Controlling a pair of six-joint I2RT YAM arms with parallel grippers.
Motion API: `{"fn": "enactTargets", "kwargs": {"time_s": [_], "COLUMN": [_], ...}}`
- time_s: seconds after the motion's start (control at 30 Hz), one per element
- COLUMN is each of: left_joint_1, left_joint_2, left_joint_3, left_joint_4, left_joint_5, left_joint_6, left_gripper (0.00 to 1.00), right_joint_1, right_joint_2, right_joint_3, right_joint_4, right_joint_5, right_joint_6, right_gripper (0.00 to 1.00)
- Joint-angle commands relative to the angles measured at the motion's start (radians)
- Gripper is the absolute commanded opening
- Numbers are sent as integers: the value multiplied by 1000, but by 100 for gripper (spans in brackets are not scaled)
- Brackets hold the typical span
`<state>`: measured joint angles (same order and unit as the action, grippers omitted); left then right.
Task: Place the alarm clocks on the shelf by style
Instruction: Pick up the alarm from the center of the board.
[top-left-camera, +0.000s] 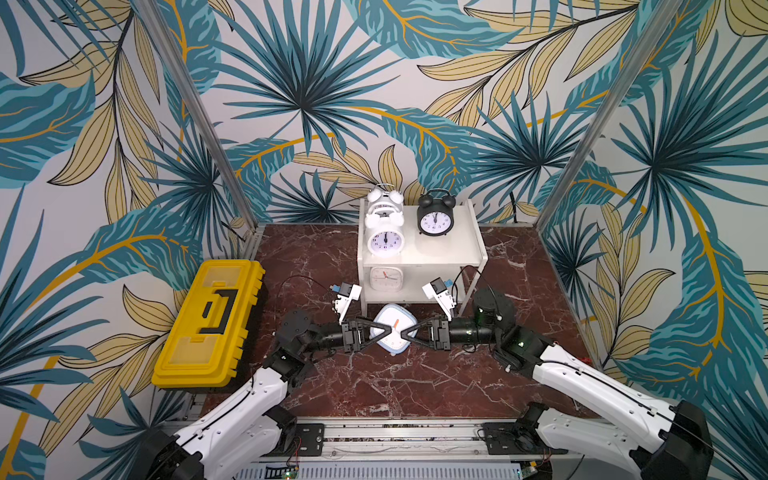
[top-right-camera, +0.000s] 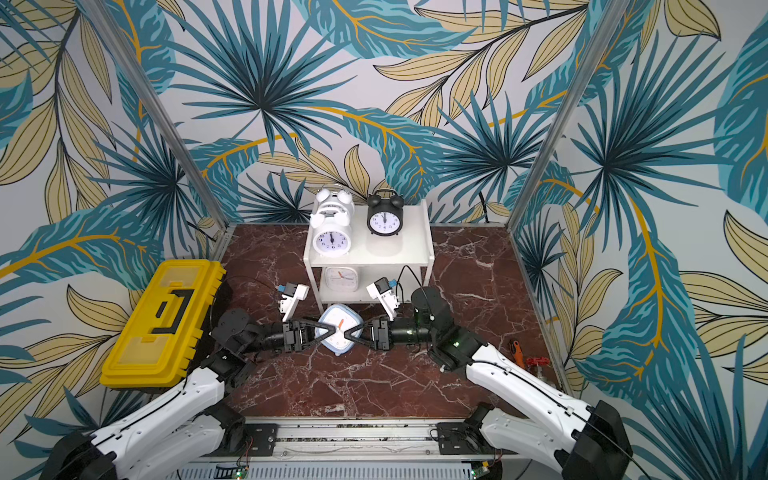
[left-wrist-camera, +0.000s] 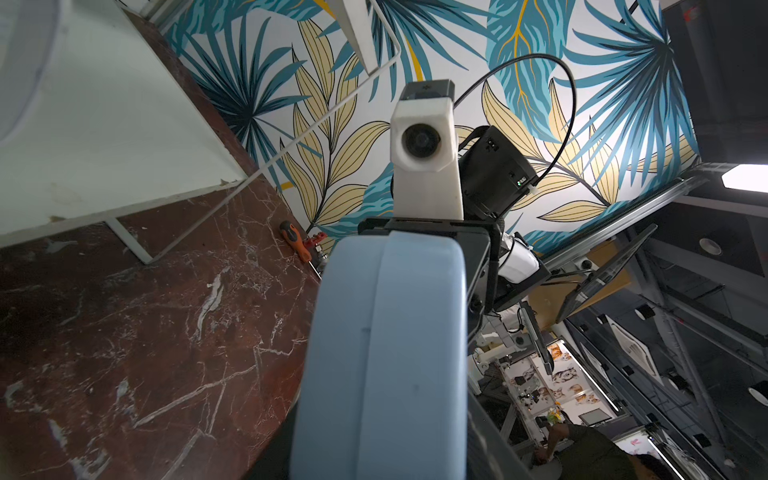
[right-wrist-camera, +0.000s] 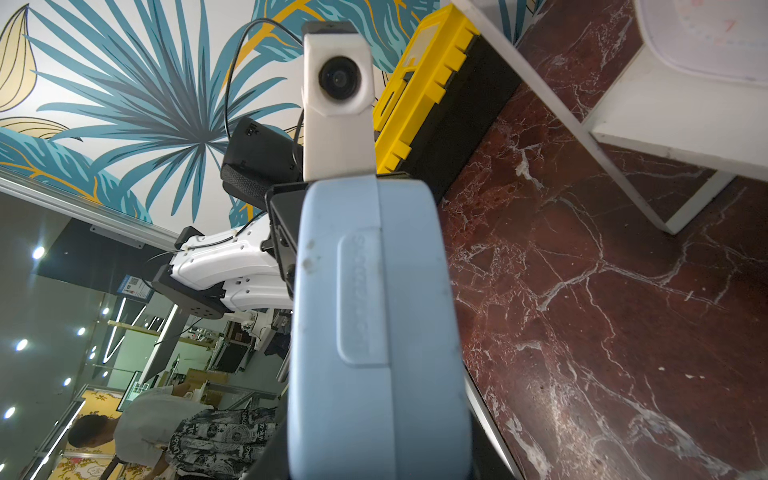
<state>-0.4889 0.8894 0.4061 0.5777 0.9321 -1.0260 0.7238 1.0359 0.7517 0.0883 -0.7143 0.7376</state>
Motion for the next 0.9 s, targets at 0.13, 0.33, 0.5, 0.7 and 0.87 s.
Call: {"fn": "enactTargets", "kwargs": {"time_s": [0.13, 0.33, 0.5, 0.7, 0.87], "left_joint_1": [8, 55, 70, 69, 69], "left_joint_2": [-81, -127, -132, -122, -90], "left_joint_3": [72, 19, 13, 10, 13], "left_joint_4": [-239, -160, -156, -100, -62], "left_joint_5": [-193, -238, -236, -157, -75], "left_joint_6": [159, 70, 58, 50, 26], "left_gripper": [51, 58, 58, 66, 66], "right_joint_1": [4, 4, 4, 3, 4], "right_joint_2": [-23, -42, -45, -43, -41], "right_joint_3": [-17, -35, -43, -52, -47], "right_joint_4": [8, 30, 46, 60, 67], "right_joint_5": [26, 35, 30, 26, 10], "right_joint_6": [2, 11, 16, 25, 27], "right_gripper": [22, 22, 22, 22, 22]}}
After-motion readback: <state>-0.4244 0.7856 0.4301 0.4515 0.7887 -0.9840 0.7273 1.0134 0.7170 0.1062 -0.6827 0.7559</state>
